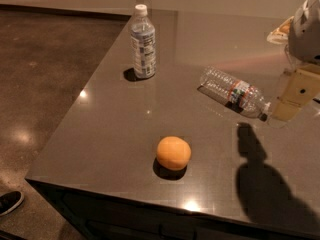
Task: Pick water bottle
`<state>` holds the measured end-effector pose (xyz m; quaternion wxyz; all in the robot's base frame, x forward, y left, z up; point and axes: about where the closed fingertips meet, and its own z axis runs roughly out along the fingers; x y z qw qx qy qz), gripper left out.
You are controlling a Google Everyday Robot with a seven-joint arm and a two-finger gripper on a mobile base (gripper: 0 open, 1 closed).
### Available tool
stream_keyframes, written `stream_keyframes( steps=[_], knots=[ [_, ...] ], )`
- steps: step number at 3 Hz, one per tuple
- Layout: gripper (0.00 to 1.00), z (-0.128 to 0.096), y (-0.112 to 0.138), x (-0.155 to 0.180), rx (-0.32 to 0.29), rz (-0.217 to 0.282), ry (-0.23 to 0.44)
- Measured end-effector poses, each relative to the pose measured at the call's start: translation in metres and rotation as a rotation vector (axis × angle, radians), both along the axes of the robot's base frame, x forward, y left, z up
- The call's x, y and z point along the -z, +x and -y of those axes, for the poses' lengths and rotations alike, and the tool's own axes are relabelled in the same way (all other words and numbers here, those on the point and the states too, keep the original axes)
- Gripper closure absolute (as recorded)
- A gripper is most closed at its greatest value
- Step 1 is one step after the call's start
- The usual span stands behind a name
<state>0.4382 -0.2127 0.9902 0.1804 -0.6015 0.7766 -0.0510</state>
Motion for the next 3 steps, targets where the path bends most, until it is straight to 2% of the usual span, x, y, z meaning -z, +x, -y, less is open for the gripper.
stream_keyframes(
  steps=[1,2,3],
  knots=[
    [0.00,0.000,0.000,0.000,0.000,0.000,0.000],
    [0.00,-0.002,0.002,0.002,0.011,-0.023,0.011],
    [0.00,-0.006,0.016,0.018,0.043,-0.068,0.041]
  ],
)
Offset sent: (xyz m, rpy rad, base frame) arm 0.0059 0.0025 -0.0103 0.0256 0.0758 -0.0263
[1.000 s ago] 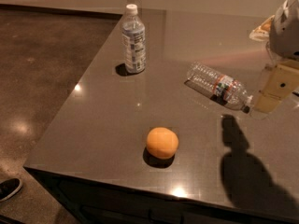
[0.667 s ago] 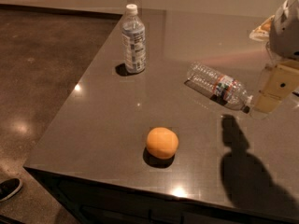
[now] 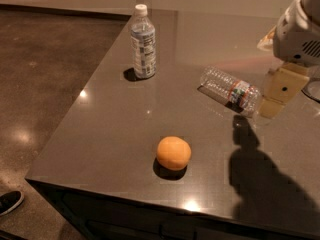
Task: Pick water bottle
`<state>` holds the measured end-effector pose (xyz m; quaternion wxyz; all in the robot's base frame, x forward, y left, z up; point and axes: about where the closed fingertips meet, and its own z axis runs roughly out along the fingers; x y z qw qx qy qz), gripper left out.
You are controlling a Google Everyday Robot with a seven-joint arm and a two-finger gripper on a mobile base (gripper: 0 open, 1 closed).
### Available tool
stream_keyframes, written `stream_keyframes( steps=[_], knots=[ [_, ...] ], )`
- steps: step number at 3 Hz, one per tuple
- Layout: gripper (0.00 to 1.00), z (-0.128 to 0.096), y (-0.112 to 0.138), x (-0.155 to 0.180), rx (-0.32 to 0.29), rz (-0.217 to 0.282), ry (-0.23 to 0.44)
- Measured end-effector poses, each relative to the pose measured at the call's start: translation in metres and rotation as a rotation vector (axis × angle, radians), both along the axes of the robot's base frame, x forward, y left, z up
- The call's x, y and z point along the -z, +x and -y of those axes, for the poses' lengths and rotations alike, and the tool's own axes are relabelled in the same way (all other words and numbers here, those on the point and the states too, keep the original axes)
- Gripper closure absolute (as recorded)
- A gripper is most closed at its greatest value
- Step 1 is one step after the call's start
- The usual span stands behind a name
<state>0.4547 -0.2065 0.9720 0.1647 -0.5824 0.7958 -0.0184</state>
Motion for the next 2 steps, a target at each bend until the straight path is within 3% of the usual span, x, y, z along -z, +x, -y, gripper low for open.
stream_keyframes(
  steps=[2],
  knots=[
    [0.00,0.003,0.050,0.034,0.090,-0.058,0.048]
  ],
)
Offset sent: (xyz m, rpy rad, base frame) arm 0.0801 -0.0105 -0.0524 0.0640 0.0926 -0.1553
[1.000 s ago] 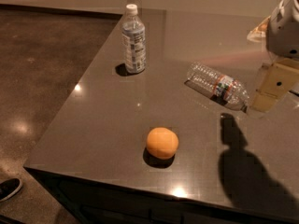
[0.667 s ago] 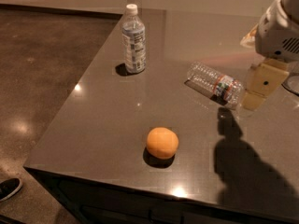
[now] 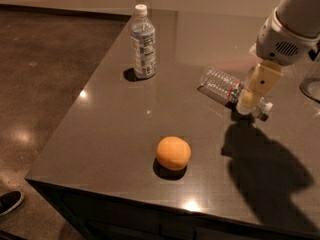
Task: Pick water bottle
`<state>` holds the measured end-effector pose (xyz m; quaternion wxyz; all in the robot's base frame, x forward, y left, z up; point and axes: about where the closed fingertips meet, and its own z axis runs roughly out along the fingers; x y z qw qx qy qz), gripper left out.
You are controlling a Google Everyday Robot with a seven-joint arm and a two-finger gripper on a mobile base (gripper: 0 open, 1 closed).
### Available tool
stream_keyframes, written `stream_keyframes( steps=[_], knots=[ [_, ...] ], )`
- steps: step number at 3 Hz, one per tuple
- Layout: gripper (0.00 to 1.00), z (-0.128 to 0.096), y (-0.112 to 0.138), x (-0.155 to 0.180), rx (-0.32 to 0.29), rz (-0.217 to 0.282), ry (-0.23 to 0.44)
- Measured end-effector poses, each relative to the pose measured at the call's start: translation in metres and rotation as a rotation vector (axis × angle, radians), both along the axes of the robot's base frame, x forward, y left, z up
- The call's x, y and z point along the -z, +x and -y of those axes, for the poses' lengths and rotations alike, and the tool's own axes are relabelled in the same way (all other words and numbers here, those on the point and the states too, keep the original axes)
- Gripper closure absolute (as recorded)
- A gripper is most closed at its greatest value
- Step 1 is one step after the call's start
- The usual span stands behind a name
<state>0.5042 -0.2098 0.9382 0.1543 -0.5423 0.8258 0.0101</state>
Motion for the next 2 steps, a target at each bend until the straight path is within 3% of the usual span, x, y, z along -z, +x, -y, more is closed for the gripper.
stream_keyframes(
  steps=[2],
  knots=[
    [0.00,0.015,0.039,0.025,0.091,0.004,-0.013]
  ],
)
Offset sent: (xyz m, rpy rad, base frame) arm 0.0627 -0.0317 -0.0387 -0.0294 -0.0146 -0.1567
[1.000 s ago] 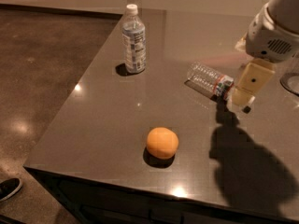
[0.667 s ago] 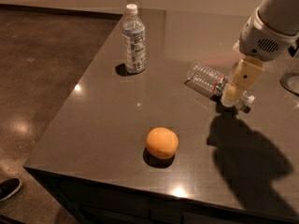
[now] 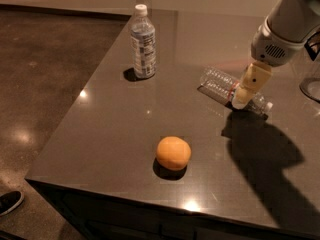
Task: Pick water bottle
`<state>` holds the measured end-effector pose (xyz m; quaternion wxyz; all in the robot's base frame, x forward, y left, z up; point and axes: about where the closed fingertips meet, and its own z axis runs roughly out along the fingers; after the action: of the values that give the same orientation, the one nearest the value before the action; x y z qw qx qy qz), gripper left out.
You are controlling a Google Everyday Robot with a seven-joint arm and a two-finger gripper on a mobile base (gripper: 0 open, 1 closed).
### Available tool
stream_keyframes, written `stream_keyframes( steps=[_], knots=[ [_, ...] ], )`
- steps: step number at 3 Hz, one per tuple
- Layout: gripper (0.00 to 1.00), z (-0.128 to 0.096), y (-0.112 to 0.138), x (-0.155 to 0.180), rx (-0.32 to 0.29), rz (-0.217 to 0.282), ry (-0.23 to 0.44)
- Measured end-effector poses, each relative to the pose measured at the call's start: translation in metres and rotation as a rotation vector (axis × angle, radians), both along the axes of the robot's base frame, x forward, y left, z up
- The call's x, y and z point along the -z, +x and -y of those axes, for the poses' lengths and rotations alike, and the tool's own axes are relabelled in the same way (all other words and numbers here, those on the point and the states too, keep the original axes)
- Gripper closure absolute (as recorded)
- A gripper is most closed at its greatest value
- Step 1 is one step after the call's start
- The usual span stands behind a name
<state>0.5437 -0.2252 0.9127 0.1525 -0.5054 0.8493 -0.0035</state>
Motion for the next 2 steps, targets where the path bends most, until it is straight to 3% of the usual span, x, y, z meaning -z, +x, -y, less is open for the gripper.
stream_keyframes(
  steps=[2],
  knots=[
    [0.00,0.029,0.025,0.018,0.079,-0.001,-0.020]
  ],
)
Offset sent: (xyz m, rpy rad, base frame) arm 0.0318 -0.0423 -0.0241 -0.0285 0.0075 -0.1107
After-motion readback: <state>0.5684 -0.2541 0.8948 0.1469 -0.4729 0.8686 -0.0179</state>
